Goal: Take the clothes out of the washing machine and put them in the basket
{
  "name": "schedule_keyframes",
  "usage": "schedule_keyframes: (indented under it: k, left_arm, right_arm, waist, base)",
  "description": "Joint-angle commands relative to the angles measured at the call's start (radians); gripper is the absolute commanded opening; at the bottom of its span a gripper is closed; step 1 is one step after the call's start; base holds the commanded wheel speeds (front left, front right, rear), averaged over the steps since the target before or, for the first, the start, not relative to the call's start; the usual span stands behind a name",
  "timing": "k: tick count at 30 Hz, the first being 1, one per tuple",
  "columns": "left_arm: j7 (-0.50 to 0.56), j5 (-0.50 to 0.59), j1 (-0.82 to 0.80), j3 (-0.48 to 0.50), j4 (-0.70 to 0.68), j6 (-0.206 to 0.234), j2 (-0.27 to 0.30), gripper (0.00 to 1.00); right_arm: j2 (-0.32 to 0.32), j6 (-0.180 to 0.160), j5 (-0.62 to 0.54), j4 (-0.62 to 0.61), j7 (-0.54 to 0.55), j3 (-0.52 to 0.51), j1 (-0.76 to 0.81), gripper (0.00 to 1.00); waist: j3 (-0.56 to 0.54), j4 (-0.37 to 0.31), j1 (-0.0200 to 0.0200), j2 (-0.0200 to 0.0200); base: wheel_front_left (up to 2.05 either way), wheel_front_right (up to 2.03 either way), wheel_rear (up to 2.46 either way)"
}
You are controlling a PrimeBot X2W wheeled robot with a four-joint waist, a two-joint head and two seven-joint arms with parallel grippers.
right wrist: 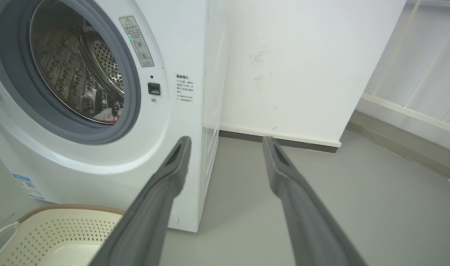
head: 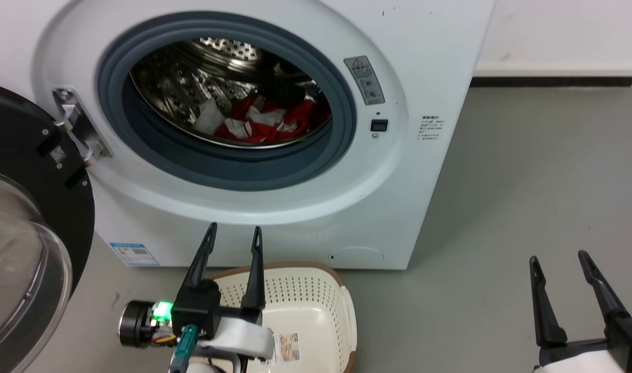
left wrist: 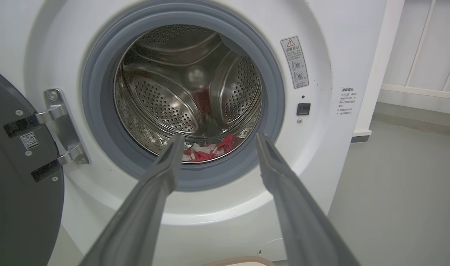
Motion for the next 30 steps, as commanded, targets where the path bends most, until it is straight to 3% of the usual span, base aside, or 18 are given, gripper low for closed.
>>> schedule_keyframes:
  k: [1, 10, 19, 30]
  left_arm:
    - [-0.005, -0.005, -0.029, 0.002, 0.008, 0.003, -0.001, 1.0]
    - [-0.004, -0.018, -0.181, 0.027, 0.075, 0.002, -0.004, 1.0]
    - [-0.004, -0.026, -0.387, 0.096, 0.175, -0.008, 0.008, 1.0]
    - [-0.004, -0.041, -0.676, 0.151, 0.381, -0.061, 0.064, 1.0]
  right_arm:
    - [-0.002, 0.0, -0.003, -0.007, -0.007, 0.003, -0.02, 1.0]
    - [-0.002, 0.0, -0.005, -0.015, -0.012, 0.023, -0.095, 1.0]
    - [-0.002, 0.0, 0.007, -0.003, -0.032, 0.049, -0.179, 1.0]
    - [-0.001, 0.0, 0.038, 0.06, -0.084, 0.079, -0.254, 1.0]
  waist:
    - [0.036, -0.002, 0.0, 0.0]
    - [0.208, -0.018, 0.0, 0.0]
    - [0.405, -0.077, 0.0, 0.0]
    - [0.543, -0.151, 0.0, 0.0]
  base:
    - [0.0, 0.0, 0.0]
    - [0.0, 0.0, 0.0]
    - [0.0, 0.0, 0.0]
    - [0.0, 0.0, 0.0]
